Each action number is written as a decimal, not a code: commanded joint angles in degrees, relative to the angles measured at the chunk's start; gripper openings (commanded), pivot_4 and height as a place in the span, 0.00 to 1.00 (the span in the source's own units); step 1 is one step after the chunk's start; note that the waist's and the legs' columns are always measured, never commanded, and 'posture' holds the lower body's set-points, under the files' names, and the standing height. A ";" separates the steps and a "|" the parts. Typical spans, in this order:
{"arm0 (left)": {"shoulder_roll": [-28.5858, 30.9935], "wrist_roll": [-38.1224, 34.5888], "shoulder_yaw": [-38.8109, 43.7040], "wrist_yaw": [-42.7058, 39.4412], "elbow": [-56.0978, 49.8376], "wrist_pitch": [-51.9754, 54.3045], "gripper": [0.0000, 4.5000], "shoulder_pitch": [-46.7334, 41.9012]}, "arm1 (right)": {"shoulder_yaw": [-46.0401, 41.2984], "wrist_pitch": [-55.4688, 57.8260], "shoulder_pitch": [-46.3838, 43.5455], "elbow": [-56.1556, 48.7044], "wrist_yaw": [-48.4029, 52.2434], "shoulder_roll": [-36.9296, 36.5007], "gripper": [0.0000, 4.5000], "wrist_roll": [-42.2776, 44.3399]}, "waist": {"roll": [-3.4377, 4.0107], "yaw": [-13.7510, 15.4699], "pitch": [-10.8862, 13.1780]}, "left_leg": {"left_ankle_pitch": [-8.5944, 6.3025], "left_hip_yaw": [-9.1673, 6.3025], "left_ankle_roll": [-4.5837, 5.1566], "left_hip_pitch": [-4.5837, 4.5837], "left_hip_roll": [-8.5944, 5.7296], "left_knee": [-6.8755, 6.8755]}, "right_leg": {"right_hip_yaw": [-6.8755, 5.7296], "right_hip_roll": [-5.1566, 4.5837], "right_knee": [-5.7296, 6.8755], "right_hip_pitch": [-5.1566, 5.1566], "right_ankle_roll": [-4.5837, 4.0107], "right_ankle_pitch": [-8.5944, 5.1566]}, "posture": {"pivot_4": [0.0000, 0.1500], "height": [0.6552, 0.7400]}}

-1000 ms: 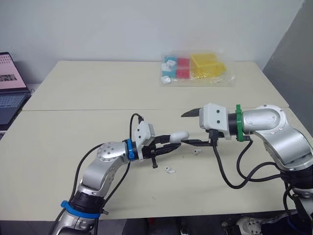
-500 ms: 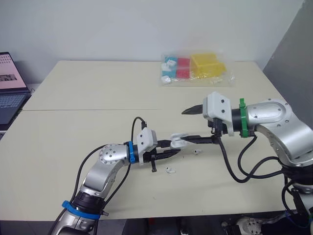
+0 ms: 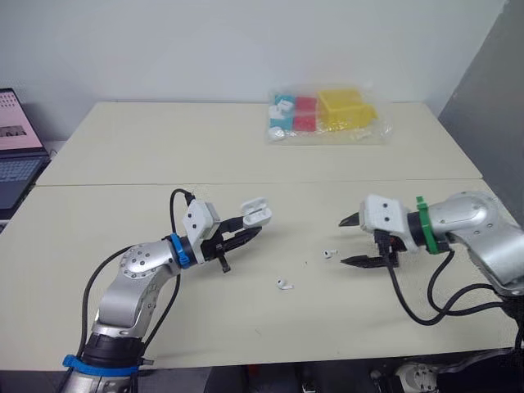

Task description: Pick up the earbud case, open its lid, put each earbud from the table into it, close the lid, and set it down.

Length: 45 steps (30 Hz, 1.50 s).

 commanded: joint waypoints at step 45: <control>0.65 -0.30 -1.20 1.69 -5.17 1.21 0.18 1.81 | -9.75 -8.20 20.45 1.50 7.86 -15.03 0.09 -9.00 | 0.01 0.81 0.04 | -0.01 0.06 -0.01 0.05 -0.05 -0.04 | -0.14 -0.07 -0.13 0.16 -0.06 -0.05 | 1.00 1.00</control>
